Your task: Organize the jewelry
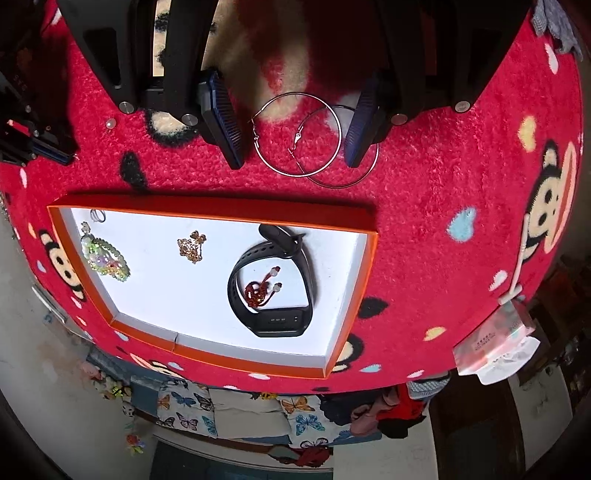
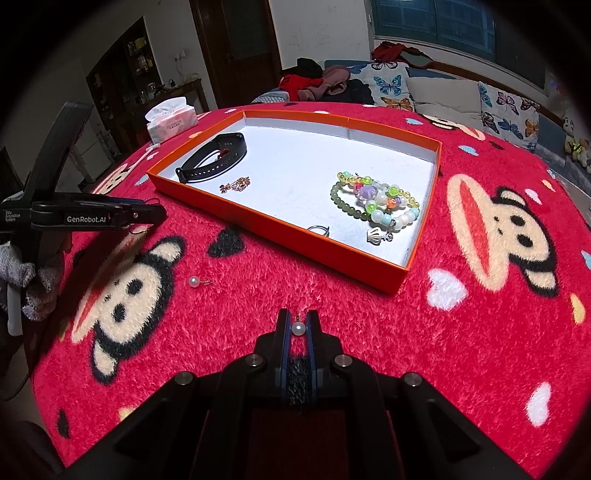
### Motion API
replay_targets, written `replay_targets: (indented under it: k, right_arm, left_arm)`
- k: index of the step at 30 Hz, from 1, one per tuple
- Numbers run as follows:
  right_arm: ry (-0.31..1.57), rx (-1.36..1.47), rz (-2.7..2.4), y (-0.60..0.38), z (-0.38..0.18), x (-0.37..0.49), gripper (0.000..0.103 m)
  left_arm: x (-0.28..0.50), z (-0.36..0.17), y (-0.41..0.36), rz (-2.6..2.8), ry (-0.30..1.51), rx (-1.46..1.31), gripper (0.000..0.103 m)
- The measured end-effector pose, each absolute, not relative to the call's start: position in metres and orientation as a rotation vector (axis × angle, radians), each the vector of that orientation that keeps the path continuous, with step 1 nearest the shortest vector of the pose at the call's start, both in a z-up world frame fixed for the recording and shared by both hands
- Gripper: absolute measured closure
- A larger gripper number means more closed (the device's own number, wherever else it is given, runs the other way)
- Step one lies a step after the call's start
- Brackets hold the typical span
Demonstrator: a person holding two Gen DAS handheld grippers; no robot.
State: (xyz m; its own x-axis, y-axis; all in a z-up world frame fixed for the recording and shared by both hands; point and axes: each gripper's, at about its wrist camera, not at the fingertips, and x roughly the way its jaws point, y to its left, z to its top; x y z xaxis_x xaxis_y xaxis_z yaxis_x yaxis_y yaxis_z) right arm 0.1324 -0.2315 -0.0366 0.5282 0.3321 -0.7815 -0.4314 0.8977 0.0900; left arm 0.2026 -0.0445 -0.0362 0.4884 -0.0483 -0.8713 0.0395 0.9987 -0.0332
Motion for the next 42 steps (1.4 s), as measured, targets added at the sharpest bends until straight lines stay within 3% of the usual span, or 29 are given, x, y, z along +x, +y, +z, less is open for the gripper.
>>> replay_targets:
  k: [8, 11, 19, 42]
  right_arm:
    - [0.906, -0.098, 0.467, -0.23, -0.036, 0.134, 0.093]
    - [0.905, -0.098, 0.468, -0.232, -0.037, 0.134, 0.093]
    - [0.891, -0.082, 0.465, -0.234, -0.033, 0.132, 0.093]
    - [0.765, -0.005, 0.457, -0.243, 0.025, 0.157, 0.093]
  left_arm:
    - [0.2, -0.039, -0.053, -0.039, 1.039, 0.049, 0.044]
    - [0.198, -0.038, -0.054, -0.041, 1.032, 0.058, 0.051]
    - [0.192, -0.032, -0.047, -0.034, 1.009, 0.044, 0.052]
    - [0.212, 0.045, -0.059, -0.162, 0.882, 0.019, 0.052]
